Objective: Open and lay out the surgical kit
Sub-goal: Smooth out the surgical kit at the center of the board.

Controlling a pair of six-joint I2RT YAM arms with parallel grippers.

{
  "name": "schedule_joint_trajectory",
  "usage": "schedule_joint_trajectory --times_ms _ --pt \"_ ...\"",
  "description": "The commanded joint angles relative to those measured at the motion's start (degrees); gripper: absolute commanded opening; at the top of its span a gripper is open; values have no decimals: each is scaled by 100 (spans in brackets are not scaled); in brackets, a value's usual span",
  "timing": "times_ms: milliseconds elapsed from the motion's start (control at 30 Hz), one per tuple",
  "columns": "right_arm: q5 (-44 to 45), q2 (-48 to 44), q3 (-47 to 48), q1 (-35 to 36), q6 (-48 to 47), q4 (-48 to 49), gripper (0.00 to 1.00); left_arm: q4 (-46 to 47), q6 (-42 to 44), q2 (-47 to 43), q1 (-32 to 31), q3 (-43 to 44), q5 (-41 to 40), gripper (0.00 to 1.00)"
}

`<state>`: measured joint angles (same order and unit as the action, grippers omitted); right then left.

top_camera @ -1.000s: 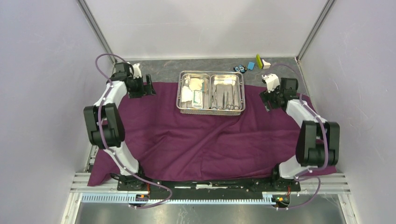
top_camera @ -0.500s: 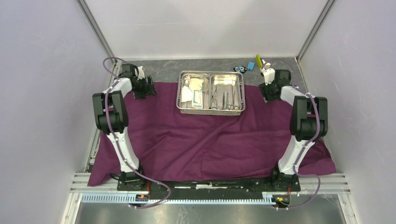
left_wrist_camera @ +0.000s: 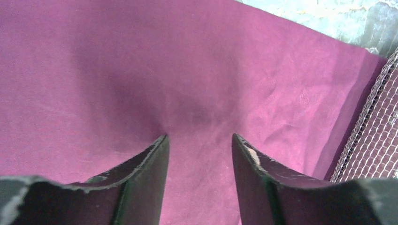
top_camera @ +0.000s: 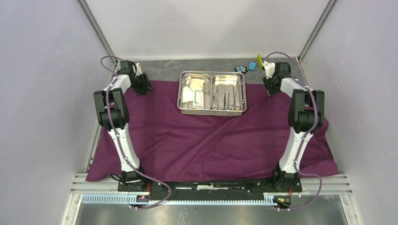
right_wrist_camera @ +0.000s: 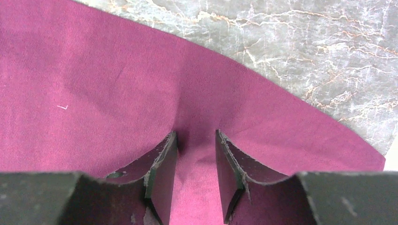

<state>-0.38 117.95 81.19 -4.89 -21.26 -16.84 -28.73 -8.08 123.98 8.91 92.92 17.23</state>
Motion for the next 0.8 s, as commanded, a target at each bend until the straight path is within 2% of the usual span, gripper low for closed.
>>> schedule_joint_trajectory --times_ms 0,100,367,767 --pt "219 311 350 -21 -14 -209 40 -225 -361 462 172 279 152 55" --pt "309 432 513 -22 -70 -265 39 -264 -379 594 189 422 120 50" --pt "364 815 1098 -21 -83 -557 34 -422 -586 941 302 855 162 47" --pt "328 1373 1857 67 -89 -867 27 -448 -726 1121 439 1121 119 46"
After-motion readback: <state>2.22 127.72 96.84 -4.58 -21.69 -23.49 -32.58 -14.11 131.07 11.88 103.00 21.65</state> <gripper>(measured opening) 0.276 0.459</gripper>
